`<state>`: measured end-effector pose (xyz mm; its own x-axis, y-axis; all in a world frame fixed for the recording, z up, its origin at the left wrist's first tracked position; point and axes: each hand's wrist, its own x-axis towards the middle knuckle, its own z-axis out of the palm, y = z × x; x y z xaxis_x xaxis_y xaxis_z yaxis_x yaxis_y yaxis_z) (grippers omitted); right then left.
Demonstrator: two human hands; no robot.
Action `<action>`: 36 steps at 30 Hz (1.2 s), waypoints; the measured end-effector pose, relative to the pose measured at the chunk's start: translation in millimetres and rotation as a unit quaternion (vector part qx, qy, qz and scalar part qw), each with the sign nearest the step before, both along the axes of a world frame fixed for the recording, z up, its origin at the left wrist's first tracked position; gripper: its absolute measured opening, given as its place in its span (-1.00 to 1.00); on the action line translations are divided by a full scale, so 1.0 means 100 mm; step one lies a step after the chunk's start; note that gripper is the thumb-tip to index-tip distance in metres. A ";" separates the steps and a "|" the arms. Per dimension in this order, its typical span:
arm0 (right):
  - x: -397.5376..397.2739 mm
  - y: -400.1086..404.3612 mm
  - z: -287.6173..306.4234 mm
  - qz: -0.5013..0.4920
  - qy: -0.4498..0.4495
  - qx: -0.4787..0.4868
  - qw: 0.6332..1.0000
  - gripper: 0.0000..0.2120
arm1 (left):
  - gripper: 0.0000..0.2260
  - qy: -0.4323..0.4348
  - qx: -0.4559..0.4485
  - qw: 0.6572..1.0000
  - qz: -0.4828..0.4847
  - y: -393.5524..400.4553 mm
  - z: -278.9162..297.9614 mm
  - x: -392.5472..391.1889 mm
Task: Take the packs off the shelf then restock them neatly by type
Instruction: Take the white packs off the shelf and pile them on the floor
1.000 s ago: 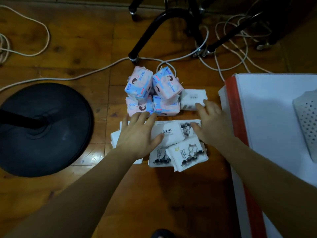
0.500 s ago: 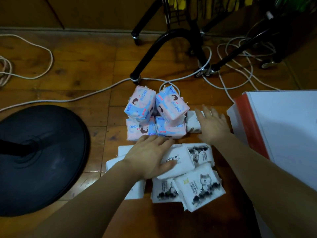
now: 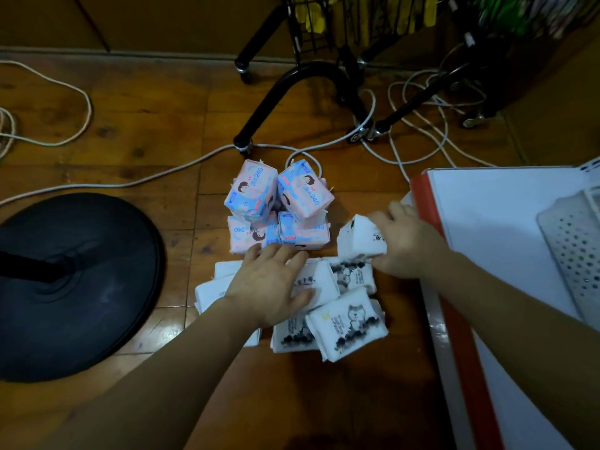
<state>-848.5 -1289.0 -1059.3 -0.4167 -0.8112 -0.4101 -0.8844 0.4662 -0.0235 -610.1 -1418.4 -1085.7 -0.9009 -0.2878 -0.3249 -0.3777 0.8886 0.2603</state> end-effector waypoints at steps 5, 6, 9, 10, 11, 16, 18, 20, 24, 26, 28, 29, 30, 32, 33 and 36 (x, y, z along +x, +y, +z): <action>0.29 0.32 -0.03 0.055 -0.004 0.030 0.998 -0.19 | -0.35 -0.028 -0.040 0.999 -0.014 0.19 0.01 0.12; 0.34 0.35 -0.08 0.053 -0.011 0.037 0.998 -0.15 | -0.35 -0.032 -0.046 0.998 -0.011 0.21 0.01 0.14; 0.39 0.31 -0.14 0.027 -0.071 0.074 0.994 -0.04 | -0.35 -0.035 -0.052 0.998 -0.011 0.24 -0.01 0.17; 0.39 0.29 -0.14 0.017 -0.090 0.089 0.992 -0.02 | -0.34 -0.038 -0.053 0.998 -0.014 0.25 -0.01 0.18; 0.40 0.28 -0.13 0.009 -0.101 0.097 0.990 -0.02 | -0.33 -0.038 -0.055 0.998 -0.016 0.25 -0.02 0.19; 0.37 0.31 -0.10 -0.007 -0.094 0.103 0.990 -0.04 | -0.28 -0.055 -0.051 0.997 -0.001 0.21 0.00 0.20; 0.36 0.31 -0.08 0.000 -0.083 0.095 0.992 -0.06 | -0.30 -0.052 -0.048 0.998 0.003 0.20 0.03 0.20; 0.36 0.31 -0.06 0.005 -0.084 0.087 0.993 -0.08 | -0.31 -0.045 -0.044 0.998 0.006 0.20 0.07 0.20; 0.41 0.31 0.06 0.015 -0.072 0.069 0.995 -0.11 | -0.32 -0.036 -0.040 0.998 0.016 0.20 0.21 0.24; 0.45 0.31 0.19 0.019 -0.061 0.054 0.997 -0.15 | -0.32 -0.027 -0.040 0.998 0.029 0.20 0.34 0.26; 0.51 0.31 0.39 0.021 -0.053 0.039 0.998 -0.18 | -0.34 -0.016 -0.036 0.998 0.048 0.20 0.50 0.29; 0.56 0.32 0.52 0.020 -0.051 0.029 0.998 -0.20 | -0.35 -0.007 -0.035 0.997 0.061 0.20 0.60 0.30; 0.62 0.34 0.66 0.015 -0.049 0.016 0.999 -0.21 | -0.37 0.003 -0.037 0.997 0.075 0.22 0.73 0.33; 0.74 0.34 1.03 0.007 -0.044 -0.018 0.999 -0.21 | -0.39 0.020 -0.044 0.994 0.100 0.25 1.07 0.37; 0.81 0.33 1.23 0.006 -0.039 -0.035 0.999 -0.22 | -0.40 0.029 -0.047 0.992 0.109 0.27 1.28 0.40; 0.98 0.26 1.95 0.004 -0.026 -0.072 0.997 -0.29 | -0.42 0.053 -0.065 0.989 0.122 0.27 1.98 0.47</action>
<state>-750.3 -1263.4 -864.4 -0.3904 -0.8668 -0.3104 -0.8842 0.4469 -0.1360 -563.5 -1391.4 -887.9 -0.8259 -0.5346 -0.1790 -0.5626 0.8023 0.1998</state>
